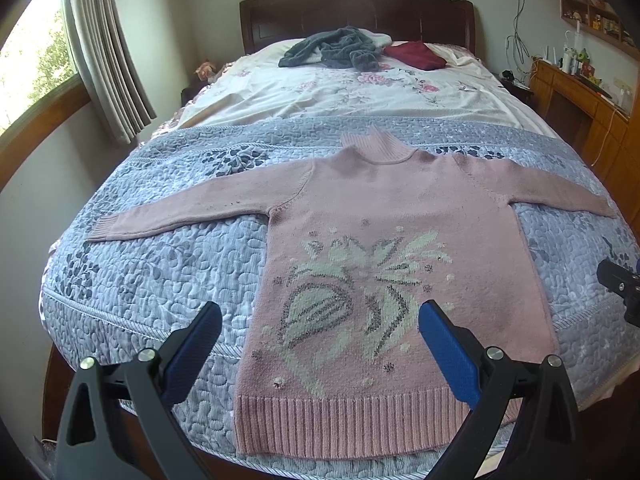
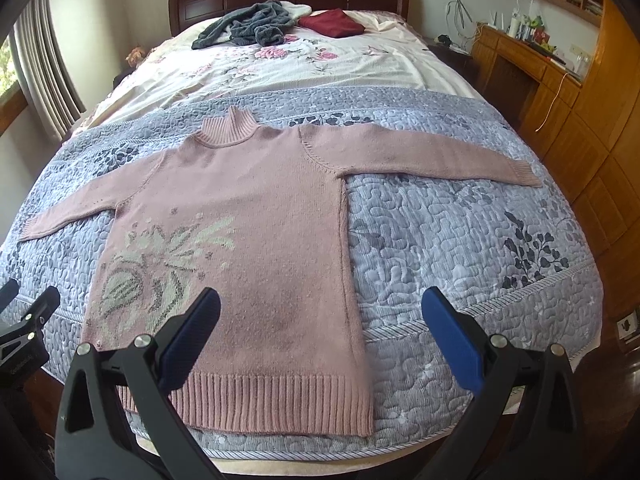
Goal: Fold small clothes
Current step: 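Grasp the cuff of the pink sweater sleeve with the right gripper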
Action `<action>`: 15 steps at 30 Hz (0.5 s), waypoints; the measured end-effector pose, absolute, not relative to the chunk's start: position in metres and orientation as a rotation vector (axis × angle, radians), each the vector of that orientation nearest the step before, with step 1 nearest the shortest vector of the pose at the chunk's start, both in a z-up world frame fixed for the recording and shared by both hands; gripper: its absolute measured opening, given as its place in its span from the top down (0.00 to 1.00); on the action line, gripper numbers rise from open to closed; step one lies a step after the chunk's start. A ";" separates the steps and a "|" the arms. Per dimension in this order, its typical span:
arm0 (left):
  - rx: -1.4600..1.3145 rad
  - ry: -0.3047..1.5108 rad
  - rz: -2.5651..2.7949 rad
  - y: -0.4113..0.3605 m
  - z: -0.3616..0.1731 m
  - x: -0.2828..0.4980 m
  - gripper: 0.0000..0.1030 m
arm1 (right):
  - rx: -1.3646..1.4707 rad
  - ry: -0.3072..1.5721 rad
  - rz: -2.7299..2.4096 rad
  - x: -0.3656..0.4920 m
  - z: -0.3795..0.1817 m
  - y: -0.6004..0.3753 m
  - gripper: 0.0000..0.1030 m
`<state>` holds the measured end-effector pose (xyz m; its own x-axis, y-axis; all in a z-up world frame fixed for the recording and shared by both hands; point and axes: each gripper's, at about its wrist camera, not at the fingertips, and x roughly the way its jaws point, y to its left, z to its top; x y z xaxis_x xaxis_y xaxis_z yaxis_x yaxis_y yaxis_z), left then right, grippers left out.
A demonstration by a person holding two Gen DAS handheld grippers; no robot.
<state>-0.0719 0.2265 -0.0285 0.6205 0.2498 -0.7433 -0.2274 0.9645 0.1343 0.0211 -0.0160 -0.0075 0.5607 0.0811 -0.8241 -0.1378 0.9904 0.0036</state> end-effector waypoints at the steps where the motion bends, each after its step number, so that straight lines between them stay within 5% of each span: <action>1: 0.021 0.871 0.269 0.225 -0.032 -0.066 0.04 | -0.052 0.975 0.124 0.028 -0.010 -0.022 0.03; 15: -0.041 0.855 0.212 0.163 -0.041 0.087 0.04 | 0.143 1.079 -0.161 0.234 -0.047 -0.248 0.03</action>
